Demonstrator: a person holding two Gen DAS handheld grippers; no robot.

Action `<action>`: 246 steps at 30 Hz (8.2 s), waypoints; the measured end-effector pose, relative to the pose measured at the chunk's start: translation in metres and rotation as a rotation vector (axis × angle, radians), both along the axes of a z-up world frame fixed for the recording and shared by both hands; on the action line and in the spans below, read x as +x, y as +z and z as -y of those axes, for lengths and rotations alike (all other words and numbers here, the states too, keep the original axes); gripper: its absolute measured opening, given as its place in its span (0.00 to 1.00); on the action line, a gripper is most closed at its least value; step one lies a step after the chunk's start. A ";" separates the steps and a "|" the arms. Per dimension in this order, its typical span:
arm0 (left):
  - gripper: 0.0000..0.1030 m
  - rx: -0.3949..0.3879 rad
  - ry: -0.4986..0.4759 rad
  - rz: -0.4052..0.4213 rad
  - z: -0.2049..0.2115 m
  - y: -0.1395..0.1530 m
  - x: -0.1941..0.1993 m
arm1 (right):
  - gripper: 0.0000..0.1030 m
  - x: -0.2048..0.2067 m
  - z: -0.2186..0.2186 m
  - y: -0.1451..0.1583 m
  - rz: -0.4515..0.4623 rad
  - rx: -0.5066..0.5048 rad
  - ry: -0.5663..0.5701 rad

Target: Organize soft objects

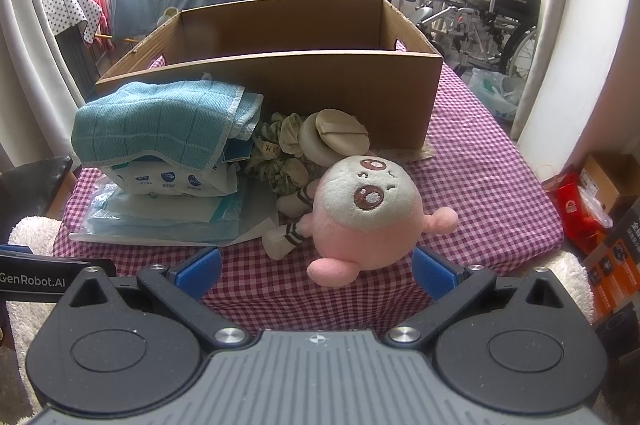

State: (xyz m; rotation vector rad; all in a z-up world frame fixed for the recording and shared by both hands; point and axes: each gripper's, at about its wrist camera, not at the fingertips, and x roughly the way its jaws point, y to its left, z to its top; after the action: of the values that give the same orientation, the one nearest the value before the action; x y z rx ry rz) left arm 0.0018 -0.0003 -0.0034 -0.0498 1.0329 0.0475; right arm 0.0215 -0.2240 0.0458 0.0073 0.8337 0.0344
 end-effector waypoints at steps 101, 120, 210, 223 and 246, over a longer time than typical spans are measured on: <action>0.74 -0.510 -0.319 0.268 -0.033 0.019 0.048 | 0.73 0.133 0.045 -0.040 -0.384 1.303 0.058; 0.70 -0.651 -0.167 0.214 -0.052 0.014 0.091 | 0.59 0.160 0.040 -0.101 -0.450 1.522 -0.150; 0.13 -0.583 -0.112 0.520 -0.054 0.114 0.103 | 0.20 0.154 0.018 0.112 0.084 0.856 0.330; 0.13 -0.386 -0.071 0.276 -0.036 0.058 0.286 | 0.20 0.386 -0.006 0.050 -0.216 0.716 0.290; 0.44 -0.254 -0.018 0.030 -0.028 0.010 0.349 | 0.19 0.468 -0.042 -0.068 -0.372 0.599 0.240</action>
State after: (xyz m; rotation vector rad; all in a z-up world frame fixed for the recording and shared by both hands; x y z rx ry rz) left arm 0.3505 0.0275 0.0061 -0.2713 1.0046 -0.1007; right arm 0.4894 -0.1822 -0.0221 0.4902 1.1659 0.5211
